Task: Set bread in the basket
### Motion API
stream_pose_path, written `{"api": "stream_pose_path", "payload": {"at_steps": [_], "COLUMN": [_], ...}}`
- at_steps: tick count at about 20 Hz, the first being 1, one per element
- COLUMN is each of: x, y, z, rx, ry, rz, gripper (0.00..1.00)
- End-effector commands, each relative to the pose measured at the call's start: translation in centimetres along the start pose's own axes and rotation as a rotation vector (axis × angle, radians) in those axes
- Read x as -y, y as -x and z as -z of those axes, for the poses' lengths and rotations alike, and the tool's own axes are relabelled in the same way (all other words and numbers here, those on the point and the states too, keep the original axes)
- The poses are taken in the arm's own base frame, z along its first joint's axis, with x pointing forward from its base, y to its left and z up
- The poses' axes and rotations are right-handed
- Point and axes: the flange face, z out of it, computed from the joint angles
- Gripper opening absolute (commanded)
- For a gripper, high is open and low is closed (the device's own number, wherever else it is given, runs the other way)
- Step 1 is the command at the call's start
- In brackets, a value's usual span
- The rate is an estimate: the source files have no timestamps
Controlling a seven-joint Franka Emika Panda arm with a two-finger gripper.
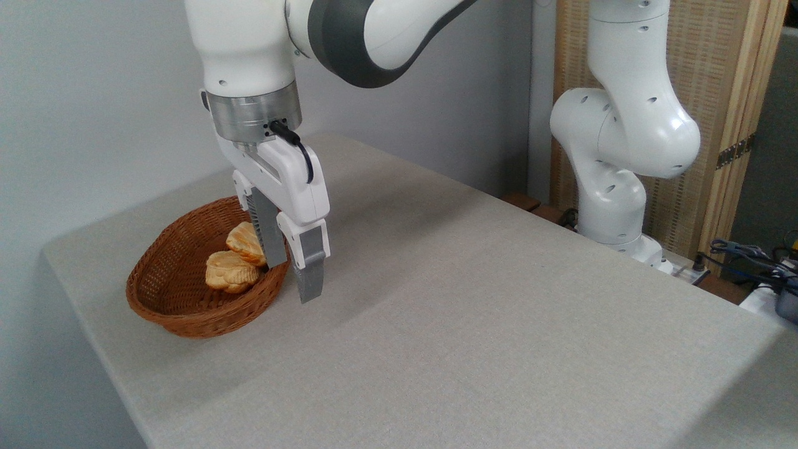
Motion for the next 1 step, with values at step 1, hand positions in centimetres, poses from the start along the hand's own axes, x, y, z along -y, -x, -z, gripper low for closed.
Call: {"api": "stream_pose_path", "payload": {"at_steps": [1], "x": [0.35], "y": [0.75], "z": [0.71], "rx": [-0.002], "ry": [0.017], "rz": [-0.006], "gripper": [1.00]}}
